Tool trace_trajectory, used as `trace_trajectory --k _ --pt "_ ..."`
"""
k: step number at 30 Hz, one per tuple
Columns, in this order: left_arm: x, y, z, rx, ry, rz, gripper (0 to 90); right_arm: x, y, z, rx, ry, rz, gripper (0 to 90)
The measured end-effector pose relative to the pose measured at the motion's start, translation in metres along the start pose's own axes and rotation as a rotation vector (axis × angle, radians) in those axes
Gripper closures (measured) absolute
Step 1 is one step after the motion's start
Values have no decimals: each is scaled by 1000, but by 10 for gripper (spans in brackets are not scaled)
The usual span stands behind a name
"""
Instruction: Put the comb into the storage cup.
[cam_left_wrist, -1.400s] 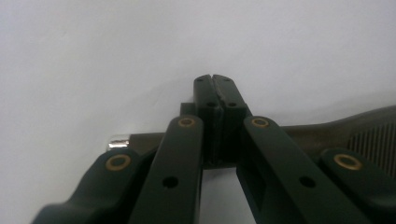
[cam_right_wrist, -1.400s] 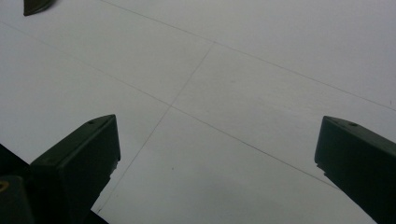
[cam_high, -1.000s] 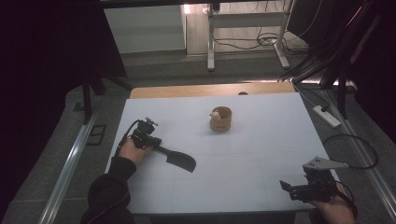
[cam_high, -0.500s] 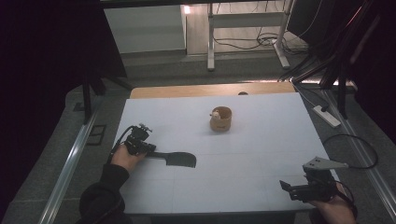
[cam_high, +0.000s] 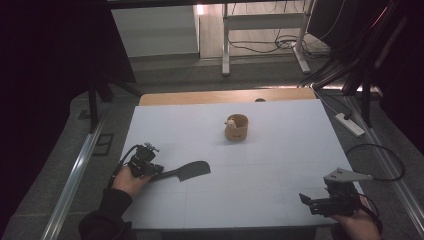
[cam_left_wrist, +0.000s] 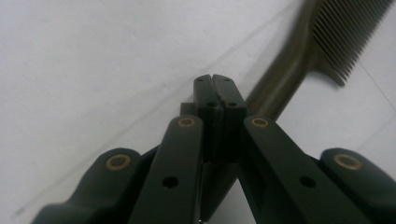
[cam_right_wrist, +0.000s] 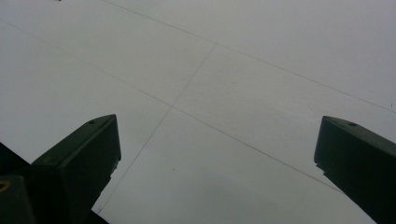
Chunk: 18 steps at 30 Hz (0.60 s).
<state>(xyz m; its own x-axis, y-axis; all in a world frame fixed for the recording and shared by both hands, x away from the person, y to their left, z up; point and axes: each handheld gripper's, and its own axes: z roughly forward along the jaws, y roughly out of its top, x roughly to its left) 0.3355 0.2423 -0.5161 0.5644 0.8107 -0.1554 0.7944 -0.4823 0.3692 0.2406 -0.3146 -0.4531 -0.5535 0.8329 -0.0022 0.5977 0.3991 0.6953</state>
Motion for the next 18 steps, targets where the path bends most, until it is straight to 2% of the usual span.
trace_trajectory --k 14,18 --pt "-22 -12 -4 51 -6 16 881 1 1 1 2 0 -4 11" --pt "-24 -12 -4 55 -7 2 880 1 1 1 3 0 -6 10"
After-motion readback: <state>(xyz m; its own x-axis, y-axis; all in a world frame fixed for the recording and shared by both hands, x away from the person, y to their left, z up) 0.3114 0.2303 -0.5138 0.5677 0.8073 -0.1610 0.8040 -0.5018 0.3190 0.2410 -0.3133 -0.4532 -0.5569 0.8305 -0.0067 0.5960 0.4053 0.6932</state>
